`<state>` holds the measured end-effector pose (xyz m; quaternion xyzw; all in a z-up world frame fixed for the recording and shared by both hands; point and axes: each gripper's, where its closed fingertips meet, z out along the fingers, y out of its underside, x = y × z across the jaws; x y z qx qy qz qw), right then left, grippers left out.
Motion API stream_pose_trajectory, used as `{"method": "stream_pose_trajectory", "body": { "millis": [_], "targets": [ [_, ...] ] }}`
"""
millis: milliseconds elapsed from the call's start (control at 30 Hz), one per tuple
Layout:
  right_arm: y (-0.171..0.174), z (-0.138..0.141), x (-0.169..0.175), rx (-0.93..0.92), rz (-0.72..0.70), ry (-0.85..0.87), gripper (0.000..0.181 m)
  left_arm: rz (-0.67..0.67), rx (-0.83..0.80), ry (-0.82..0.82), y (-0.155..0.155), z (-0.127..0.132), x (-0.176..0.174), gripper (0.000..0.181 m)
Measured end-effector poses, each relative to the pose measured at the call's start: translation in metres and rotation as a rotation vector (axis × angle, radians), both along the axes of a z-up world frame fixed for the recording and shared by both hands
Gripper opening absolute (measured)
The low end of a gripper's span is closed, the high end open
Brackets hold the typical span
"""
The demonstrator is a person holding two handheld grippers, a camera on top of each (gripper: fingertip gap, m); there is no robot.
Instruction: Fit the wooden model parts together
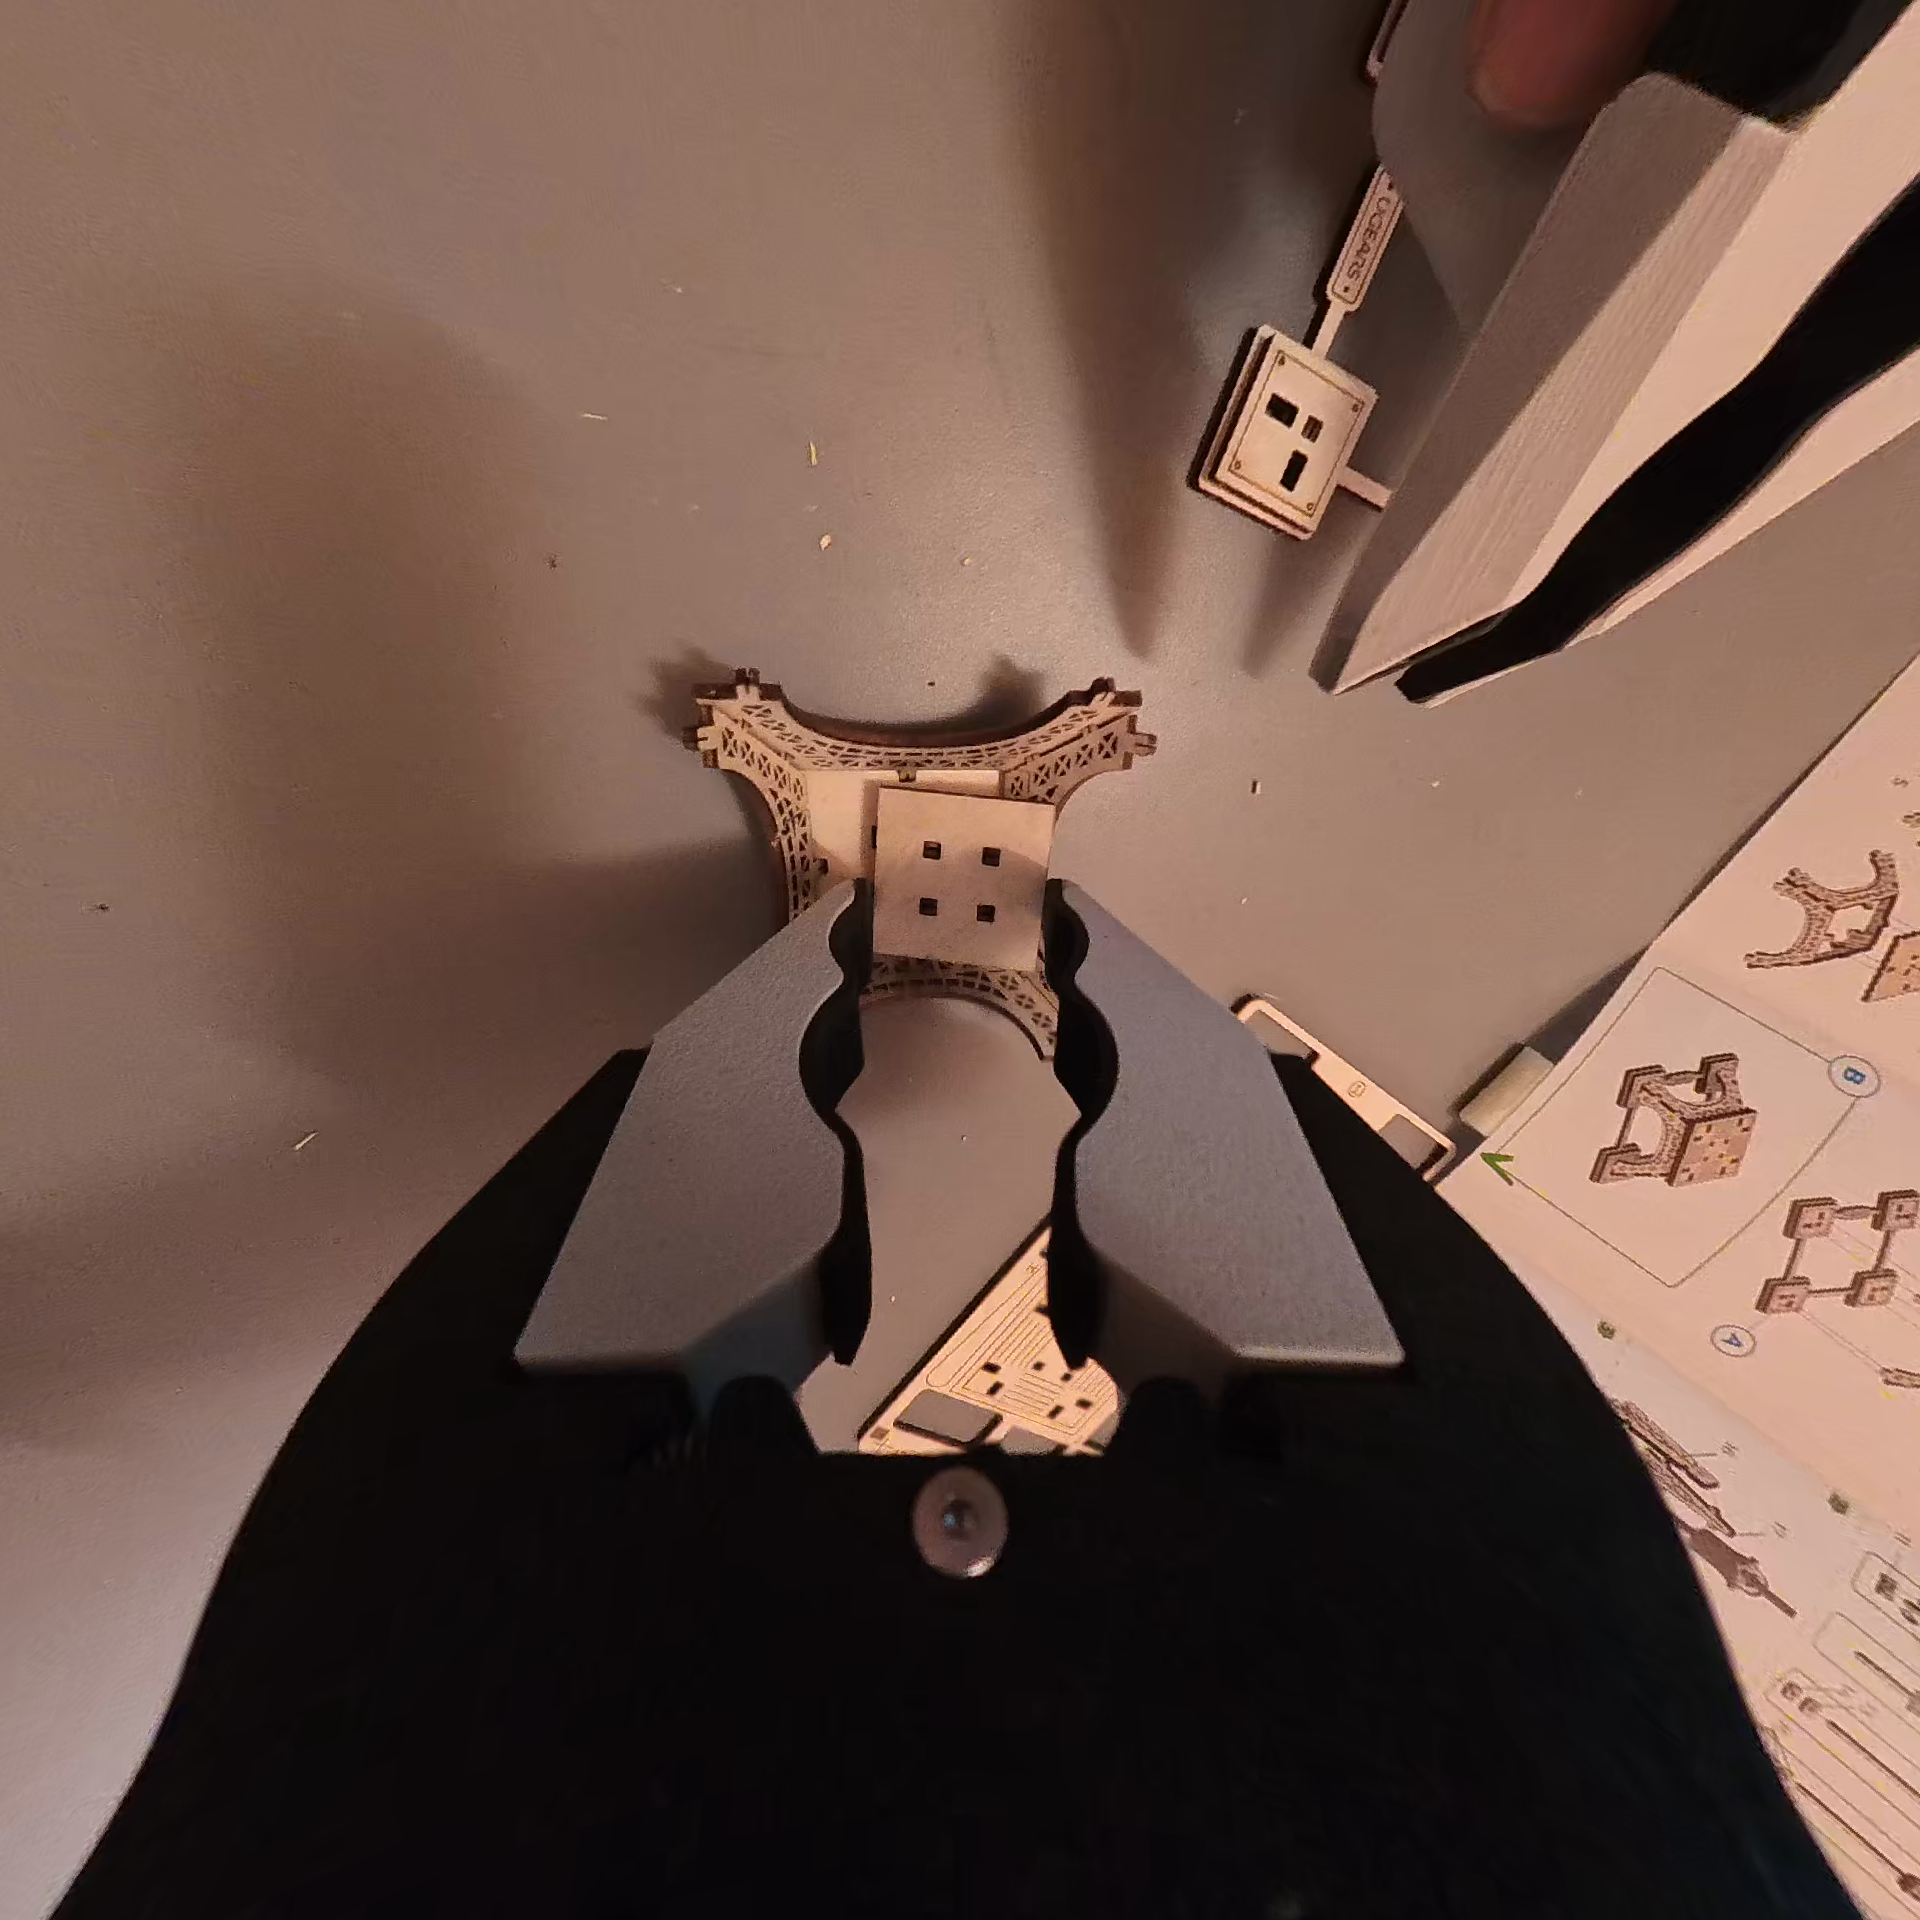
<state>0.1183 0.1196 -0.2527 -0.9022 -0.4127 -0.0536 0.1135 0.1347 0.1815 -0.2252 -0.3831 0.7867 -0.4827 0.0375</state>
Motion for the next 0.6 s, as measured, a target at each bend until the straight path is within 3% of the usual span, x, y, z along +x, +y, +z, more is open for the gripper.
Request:
{"method": "stream_pose_trajectory", "body": {
  "millis": [300, 367, 600],
  "targets": [
    [0.0032, -0.0028, 0.0022, 0.041, 0.016, -0.058, 0.032, -0.004, 0.004, 0.001, -0.0015, -0.0009, -0.0006, 0.016],
    [0.0063, -0.0007, 0.0035, 0.065, 0.013, -0.068, 0.043, -0.007, 0.007, 0.004, -0.0024, -0.0017, -0.0010, 0.016],
    [0.0068, 0.0007, 0.0000, 0.071, 0.006, -0.047, 0.040, -0.018, 0.018, 0.008, -0.0042, -0.0038, -0.0022, 0.016]
  ]
}}
